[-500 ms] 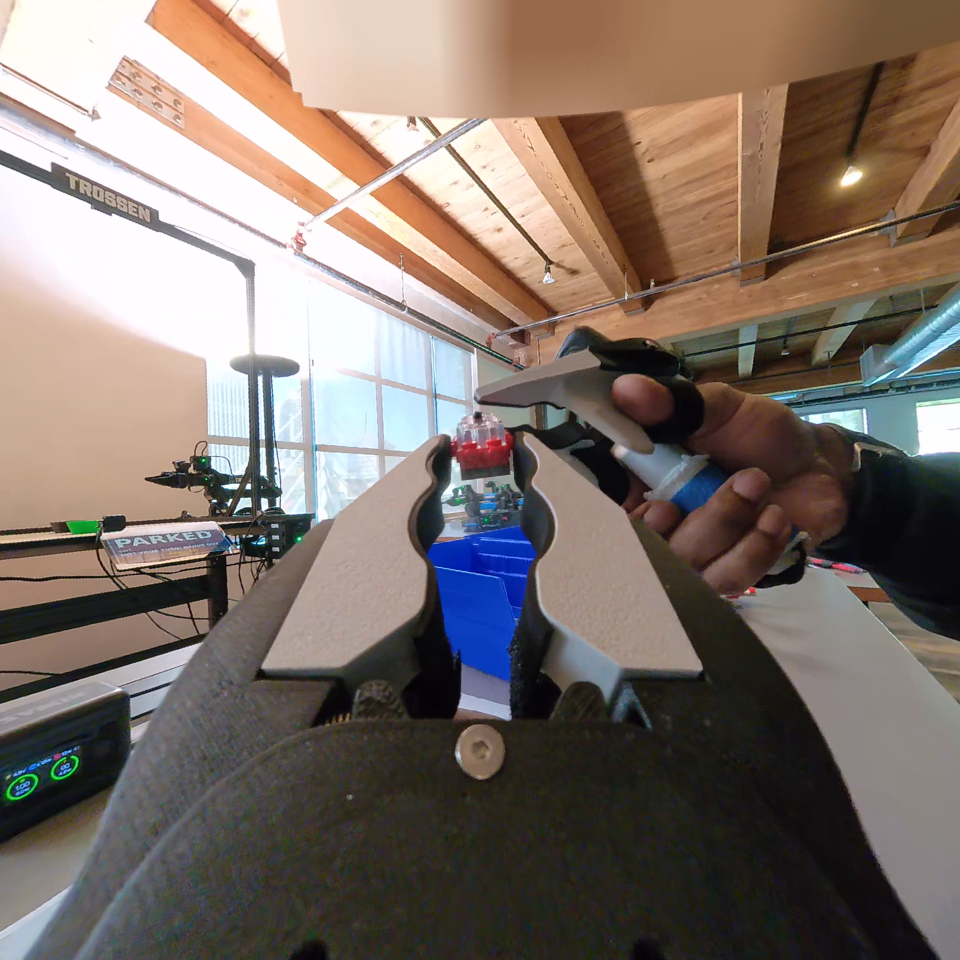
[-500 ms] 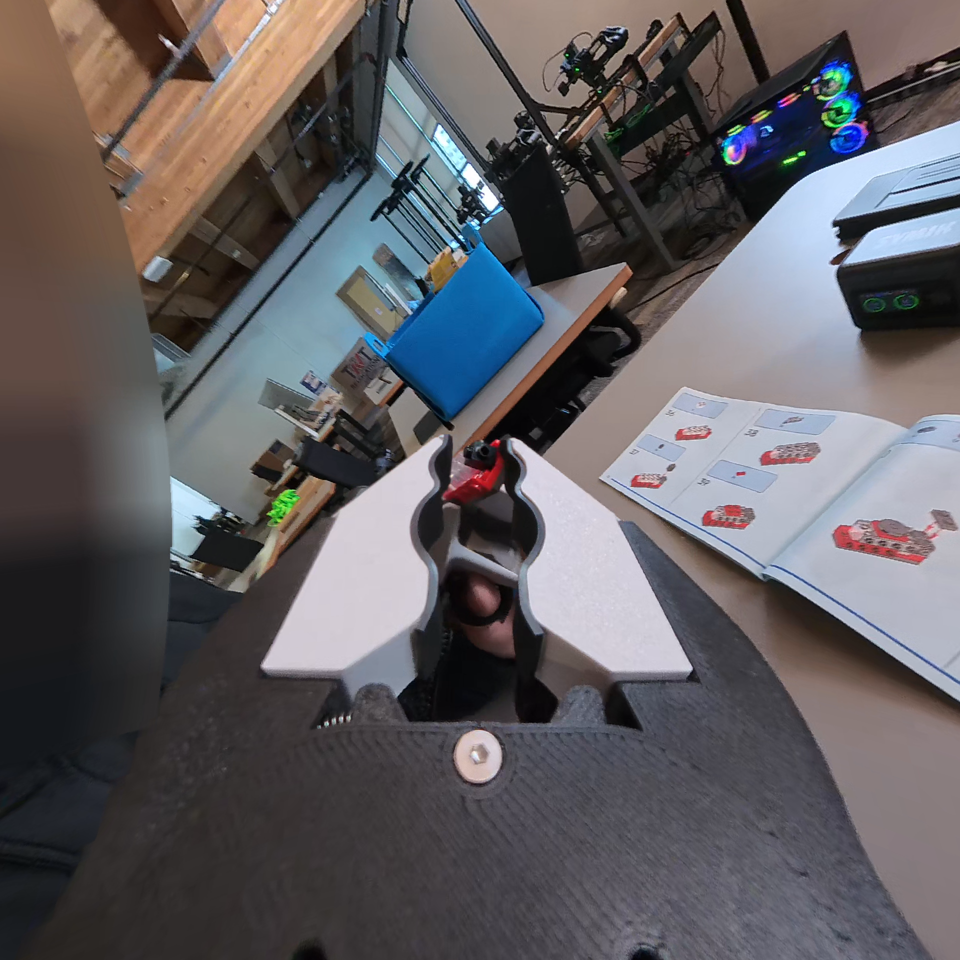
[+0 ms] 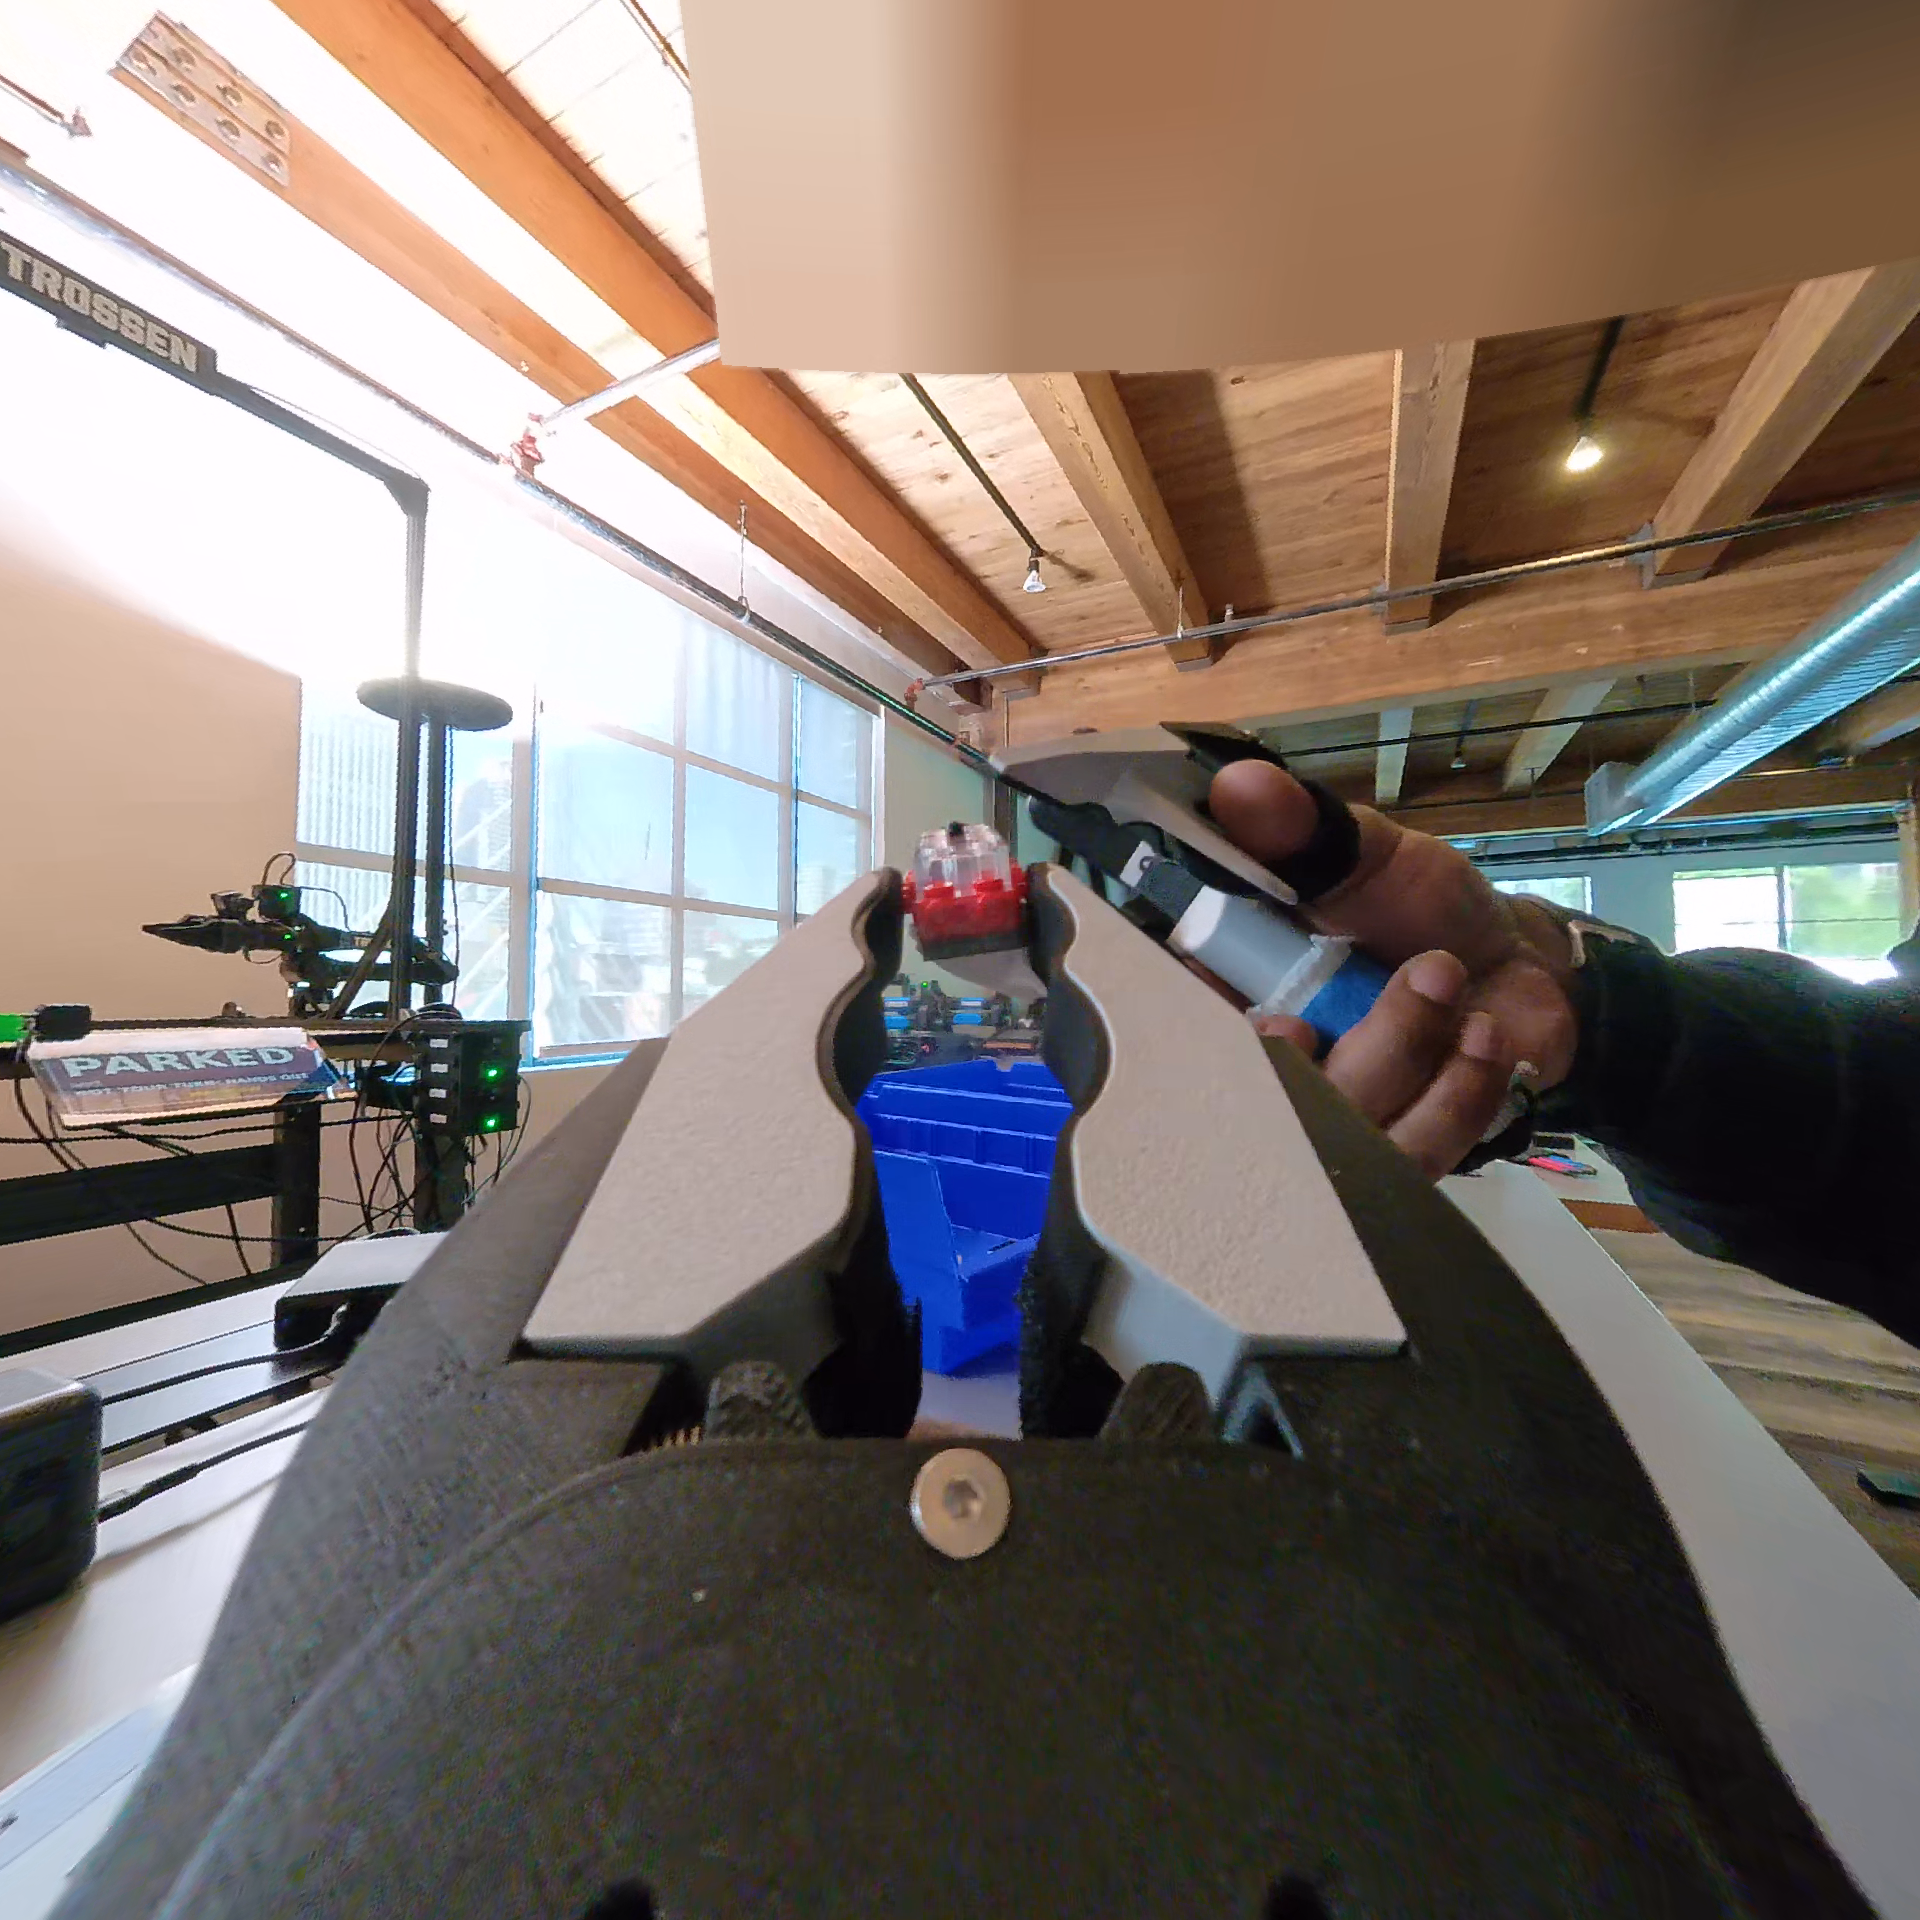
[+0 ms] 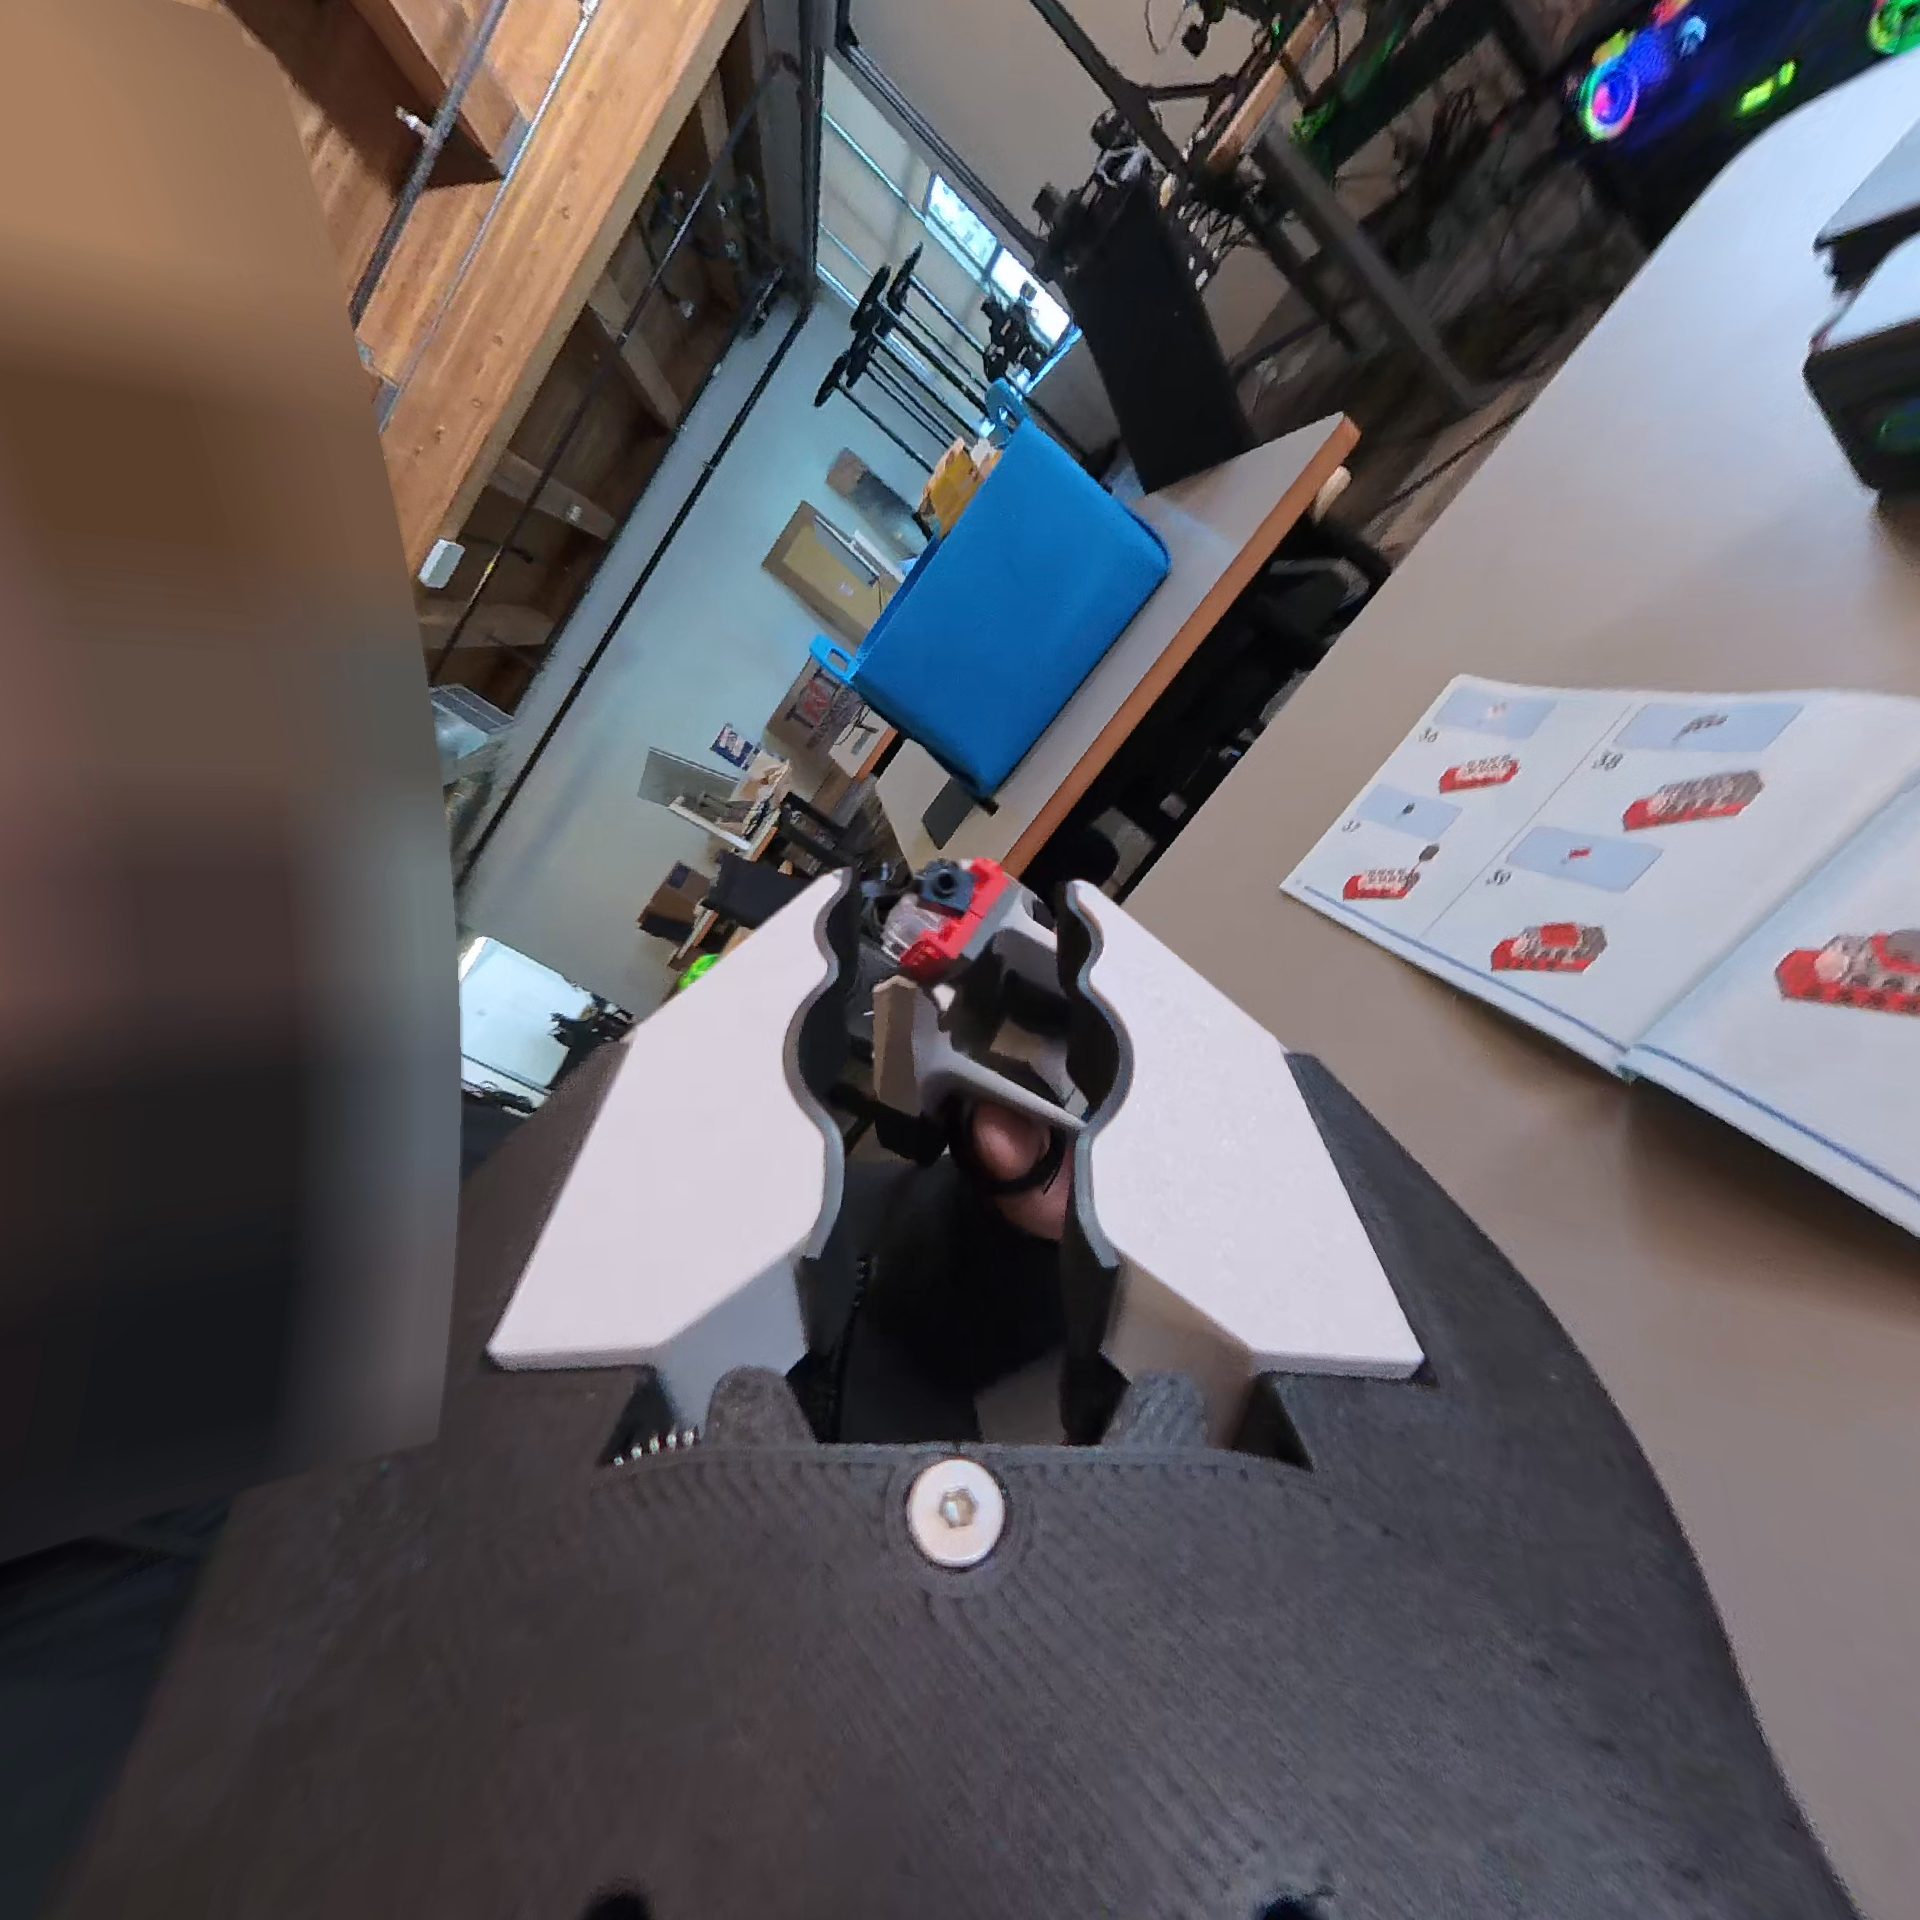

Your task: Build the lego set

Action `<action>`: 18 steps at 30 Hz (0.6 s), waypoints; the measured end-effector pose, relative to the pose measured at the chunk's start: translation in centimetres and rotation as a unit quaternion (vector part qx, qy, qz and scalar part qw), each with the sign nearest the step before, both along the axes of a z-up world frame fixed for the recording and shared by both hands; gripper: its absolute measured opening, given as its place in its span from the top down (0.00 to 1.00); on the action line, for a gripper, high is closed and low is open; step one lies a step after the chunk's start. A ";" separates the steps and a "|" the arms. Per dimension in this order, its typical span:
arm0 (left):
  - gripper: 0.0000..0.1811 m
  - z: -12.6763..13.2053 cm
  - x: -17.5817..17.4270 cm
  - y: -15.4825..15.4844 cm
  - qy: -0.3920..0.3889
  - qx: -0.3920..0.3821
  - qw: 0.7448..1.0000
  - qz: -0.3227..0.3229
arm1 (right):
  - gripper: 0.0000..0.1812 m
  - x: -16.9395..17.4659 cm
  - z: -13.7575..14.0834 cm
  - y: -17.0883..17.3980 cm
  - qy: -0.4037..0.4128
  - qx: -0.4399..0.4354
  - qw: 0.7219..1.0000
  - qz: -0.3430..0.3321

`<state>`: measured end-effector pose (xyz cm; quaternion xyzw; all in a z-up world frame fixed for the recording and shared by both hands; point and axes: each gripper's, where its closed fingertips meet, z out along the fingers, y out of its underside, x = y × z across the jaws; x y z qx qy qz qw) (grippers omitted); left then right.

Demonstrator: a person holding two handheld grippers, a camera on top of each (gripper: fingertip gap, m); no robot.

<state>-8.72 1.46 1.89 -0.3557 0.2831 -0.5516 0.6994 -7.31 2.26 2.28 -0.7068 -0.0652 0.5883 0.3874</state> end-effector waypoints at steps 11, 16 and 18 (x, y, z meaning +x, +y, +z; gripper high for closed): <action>0.87 0.1 0.2 -1.1 0.010 0.025 0.999 -0.018 | 0.82 -0.6 -0.1 -0.8 0.029 -0.028 0.998 0.045; 0.87 0.2 0.1 -1.7 0.016 0.045 0.999 -0.017 | 0.89 -1.0 -0.1 -1.4 0.041 -0.035 0.997 0.060; 0.87 0.3 0.0 -1.9 0.019 0.052 0.998 -0.015 | 0.89 -1.1 0.0 -1.5 0.044 -0.036 0.997 0.061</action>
